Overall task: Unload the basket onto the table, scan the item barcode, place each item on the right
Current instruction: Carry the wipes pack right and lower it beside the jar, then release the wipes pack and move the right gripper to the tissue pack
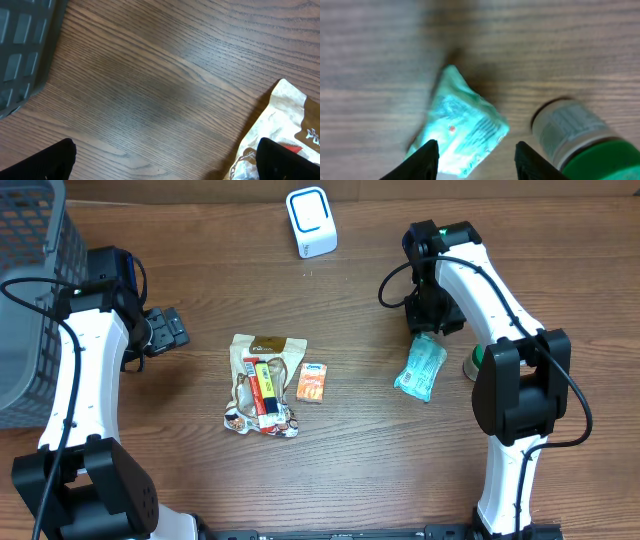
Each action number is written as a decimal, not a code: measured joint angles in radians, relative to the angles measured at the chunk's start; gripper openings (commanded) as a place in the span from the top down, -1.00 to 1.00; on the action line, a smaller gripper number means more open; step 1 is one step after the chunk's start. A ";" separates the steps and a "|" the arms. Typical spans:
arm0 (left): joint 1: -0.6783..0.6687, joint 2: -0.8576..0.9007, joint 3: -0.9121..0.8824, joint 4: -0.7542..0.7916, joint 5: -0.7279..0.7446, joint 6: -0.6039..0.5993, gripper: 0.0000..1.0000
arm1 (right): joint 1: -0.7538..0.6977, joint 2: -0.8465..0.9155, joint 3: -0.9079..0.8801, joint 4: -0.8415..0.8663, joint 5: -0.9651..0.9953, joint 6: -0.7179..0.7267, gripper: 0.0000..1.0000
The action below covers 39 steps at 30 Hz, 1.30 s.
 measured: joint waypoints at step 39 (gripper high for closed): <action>0.000 0.000 0.000 0.000 0.000 0.000 -0.99 | -0.022 0.000 -0.235 0.058 -0.122 0.217 0.00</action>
